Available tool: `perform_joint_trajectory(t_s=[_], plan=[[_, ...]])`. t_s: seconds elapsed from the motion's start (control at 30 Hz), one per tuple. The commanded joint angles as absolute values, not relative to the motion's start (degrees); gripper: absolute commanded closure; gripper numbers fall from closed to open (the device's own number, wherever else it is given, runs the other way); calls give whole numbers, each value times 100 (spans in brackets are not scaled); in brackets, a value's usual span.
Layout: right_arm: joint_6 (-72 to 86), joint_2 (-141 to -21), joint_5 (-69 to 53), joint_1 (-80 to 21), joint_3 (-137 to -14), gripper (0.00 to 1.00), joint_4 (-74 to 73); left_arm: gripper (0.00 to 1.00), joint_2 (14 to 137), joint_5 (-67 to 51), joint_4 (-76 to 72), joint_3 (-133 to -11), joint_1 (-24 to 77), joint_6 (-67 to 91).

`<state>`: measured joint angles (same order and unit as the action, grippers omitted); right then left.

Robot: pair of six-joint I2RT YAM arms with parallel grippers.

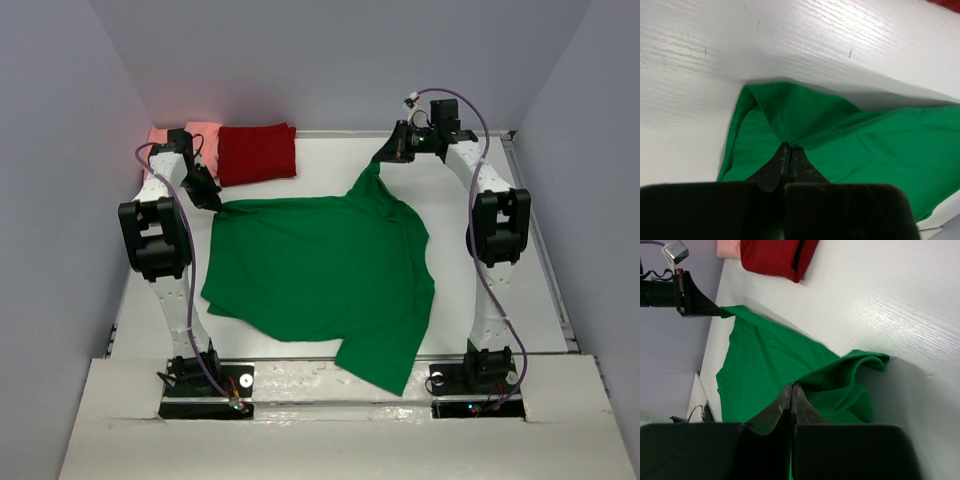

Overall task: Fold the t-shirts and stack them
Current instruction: Fold the tshirt

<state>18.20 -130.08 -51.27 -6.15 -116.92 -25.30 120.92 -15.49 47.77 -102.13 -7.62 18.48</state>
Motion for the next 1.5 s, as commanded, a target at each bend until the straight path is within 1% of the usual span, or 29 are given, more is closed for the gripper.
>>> perform_joint_trajectory(t_s=[0.0, 0.1, 0.23, 0.3, 0.53, 0.73, 0.9, 1.23, 1.47], plan=[[1793, -13017, -5388, -703, -11918, 100, -2373, 100, 11769, -1652, 4834, -10204, -773, 1749], [1836, -13209, -5677, -703, -12232, 100, -2417, 100, 11769, -1652, 4843, -10213, -765, 1740], [1811, -13631, -5854, -834, -12830, 100, -2987, 100, 11786, -1635, 4869, -10265, -773, 1740], [1802, -13685, -5854, -835, -12797, 100, -3050, 100, 11795, -1626, 4887, -10292, -773, 1740], [1775, -13684, -5256, -836, -12832, 100, -3059, 100, 11821, -1617, 4948, -10362, -773, 1732], [1802, -13763, -4800, -660, -13131, 100, -3173, 100, 11786, -1529, 4992, -10389, -773, 1696], [1810, -14070, -4729, -519, -13675, 100, -3480, 100, 11734, -1468, 4948, -10354, -773, 1731], [1942, -13966, -4763, 61, -13834, 100, -3489, 100, 11452, -1450, 4465, -10327, -809, 2100], [1977, -13834, -4948, 132, -13650, 100, -3463, 100, 11873, -1565, 4272, -11011, -782, 2303]])
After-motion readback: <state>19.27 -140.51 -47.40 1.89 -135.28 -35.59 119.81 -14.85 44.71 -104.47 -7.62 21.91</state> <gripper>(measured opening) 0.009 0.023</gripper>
